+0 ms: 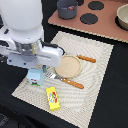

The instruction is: Interact with the objects in diverse but meaningful ways.

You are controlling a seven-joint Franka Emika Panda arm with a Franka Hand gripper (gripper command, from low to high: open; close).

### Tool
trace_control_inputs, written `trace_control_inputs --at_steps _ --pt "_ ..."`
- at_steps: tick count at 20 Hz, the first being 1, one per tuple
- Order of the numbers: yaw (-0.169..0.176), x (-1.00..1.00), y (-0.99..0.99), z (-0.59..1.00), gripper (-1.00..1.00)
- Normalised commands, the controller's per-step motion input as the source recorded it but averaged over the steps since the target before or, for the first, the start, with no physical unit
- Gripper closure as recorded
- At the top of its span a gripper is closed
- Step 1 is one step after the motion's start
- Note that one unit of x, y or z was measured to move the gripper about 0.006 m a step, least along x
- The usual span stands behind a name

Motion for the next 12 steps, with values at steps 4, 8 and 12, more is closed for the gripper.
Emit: trace_control_inputs --at_steps 4,8,12 --pt "-0.095 -0.18 -0.04 -0.26 -1.00" --pt "-0.084 -0.18 -0.02 -0.24 1.00" --pt "-0.070 -0.11 0.00 -0.19 1.00"
